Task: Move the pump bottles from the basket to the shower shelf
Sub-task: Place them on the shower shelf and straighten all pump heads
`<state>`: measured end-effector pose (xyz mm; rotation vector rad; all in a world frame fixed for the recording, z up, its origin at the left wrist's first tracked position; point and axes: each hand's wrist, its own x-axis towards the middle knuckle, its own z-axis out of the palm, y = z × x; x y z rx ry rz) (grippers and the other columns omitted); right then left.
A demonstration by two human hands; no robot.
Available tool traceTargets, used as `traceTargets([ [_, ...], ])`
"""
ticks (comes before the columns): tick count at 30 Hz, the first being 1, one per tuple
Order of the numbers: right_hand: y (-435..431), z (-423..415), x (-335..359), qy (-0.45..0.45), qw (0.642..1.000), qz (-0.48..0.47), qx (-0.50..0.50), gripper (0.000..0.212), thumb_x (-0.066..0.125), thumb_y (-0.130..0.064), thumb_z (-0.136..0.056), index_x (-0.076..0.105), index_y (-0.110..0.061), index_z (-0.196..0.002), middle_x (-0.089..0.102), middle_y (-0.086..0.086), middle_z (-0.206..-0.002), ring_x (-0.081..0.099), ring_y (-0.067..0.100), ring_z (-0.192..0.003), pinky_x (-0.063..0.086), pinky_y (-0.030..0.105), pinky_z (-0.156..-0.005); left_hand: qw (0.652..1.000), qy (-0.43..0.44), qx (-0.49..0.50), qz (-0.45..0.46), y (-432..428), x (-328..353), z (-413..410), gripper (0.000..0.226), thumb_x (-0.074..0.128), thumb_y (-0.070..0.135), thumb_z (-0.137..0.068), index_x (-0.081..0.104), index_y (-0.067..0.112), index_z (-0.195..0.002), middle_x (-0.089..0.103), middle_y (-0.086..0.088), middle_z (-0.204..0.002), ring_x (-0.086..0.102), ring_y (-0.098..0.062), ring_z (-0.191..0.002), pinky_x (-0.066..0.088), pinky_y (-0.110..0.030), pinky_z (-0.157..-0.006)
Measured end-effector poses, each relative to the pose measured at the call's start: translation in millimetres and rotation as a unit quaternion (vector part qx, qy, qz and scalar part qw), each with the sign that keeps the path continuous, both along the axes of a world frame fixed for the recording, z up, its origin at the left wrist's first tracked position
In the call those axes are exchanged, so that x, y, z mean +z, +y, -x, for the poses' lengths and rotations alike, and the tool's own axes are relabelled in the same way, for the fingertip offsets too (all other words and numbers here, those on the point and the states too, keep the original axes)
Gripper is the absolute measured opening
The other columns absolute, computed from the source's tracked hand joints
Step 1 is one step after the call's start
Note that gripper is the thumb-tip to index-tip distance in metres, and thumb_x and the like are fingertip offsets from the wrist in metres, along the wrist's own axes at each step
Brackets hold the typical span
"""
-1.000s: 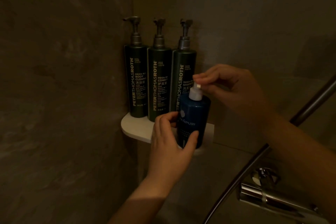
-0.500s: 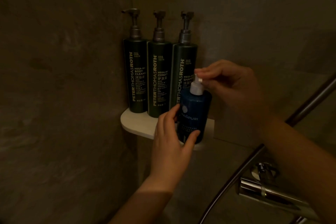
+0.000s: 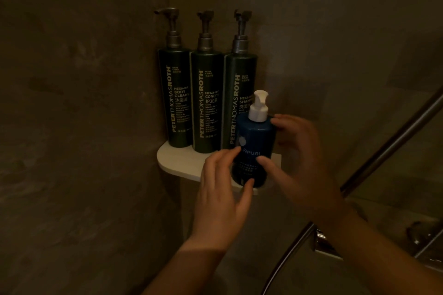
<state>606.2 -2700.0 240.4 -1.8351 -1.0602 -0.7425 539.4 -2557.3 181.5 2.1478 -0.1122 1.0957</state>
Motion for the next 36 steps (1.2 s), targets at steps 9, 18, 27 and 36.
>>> traceTargets([
  [9,-1.2,-3.8,-14.1,0.065,0.998,-0.009,-0.019,0.075,0.072,-0.027,-0.076,0.028,-0.041,-0.135,0.036,-0.013,-0.135,0.045,-0.002,-0.119,0.043,0.011,-0.091,1.0,-0.001,0.005,-0.026,-9.4,1.3,-7.6,0.073,0.071,0.017,-0.08,0.027,0.033,-0.136,0.03,0.007,-0.133,0.041,-0.01,-0.121,0.046,-0.031,-0.096],
  [18,1.5,-15.0,-16.1,0.111,0.993,-0.043,-0.014,0.069,0.069,-0.023,-0.084,0.03,-0.031,-0.14,0.041,-0.004,-0.138,0.046,0.003,-0.123,0.048,0.026,-0.096,0.993,0.032,-0.012,-0.114,-10.7,4.7,-14.4,0.061,0.062,0.03,-0.086,0.029,0.03,-0.138,0.02,0.009,-0.143,0.035,-0.012,-0.129,0.043,-0.03,-0.097],
  [27,1.5,-32.4,-17.7,0.13,0.99,-0.054,-0.01,0.069,0.064,-0.027,-0.085,0.027,-0.037,-0.143,0.038,-0.006,-0.14,0.045,-0.003,-0.123,0.045,0.017,-0.097,0.983,0.064,-0.01,-0.175,-11.5,6.0,-22.6,0.069,0.054,0.044,-0.089,0.019,0.027,-0.146,0.016,0.003,-0.153,0.033,-0.012,-0.132,0.034,-0.025,-0.099],
  [36,4.7,-37.2,-20.7,0.133,0.989,-0.065,0.002,0.069,0.064,-0.017,-0.088,0.027,-0.033,-0.144,0.039,-0.002,-0.14,0.044,-0.007,-0.122,0.041,0.006,-0.091,0.98,0.082,-0.001,-0.18,-11.5,2.8,-23.5,0.071,0.052,0.045,-0.089,0.019,0.024,-0.147,0.015,0.0,-0.154,0.031,-0.013,-0.134,0.032,-0.024,-0.1],
])
